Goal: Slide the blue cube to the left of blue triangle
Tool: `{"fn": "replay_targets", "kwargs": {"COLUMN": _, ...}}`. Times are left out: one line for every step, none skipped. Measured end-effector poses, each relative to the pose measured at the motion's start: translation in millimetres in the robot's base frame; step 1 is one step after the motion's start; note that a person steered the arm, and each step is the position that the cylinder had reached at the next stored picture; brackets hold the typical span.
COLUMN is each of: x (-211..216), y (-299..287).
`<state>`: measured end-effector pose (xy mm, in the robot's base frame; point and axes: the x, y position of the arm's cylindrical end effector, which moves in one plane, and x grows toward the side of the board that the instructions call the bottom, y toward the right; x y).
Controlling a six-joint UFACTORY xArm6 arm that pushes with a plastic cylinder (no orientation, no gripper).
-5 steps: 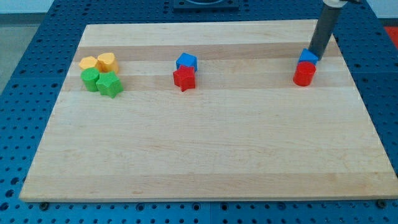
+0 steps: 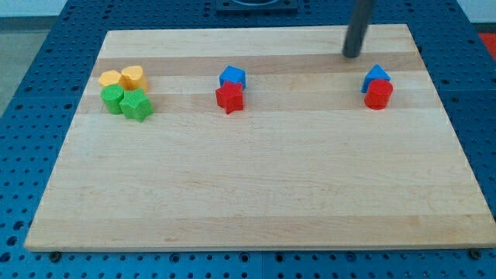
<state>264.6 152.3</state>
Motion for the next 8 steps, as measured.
{"fn": "replay_targets", "kwargs": {"x": -3, "y": -55}}
{"fn": "replay_targets", "kwargs": {"x": -1, "y": -111}}
{"fn": "replay_targets", "kwargs": {"x": -1, "y": -161}}
{"fn": "replay_targets", "kwargs": {"x": 2, "y": -210}}
{"fn": "replay_targets", "kwargs": {"x": 47, "y": -241}}
{"fn": "replay_targets", "kwargs": {"x": 80, "y": -253}}
{"fn": "replay_targets", "kwargs": {"x": 80, "y": -254}}
{"fn": "replay_targets", "kwargs": {"x": 80, "y": -239}}
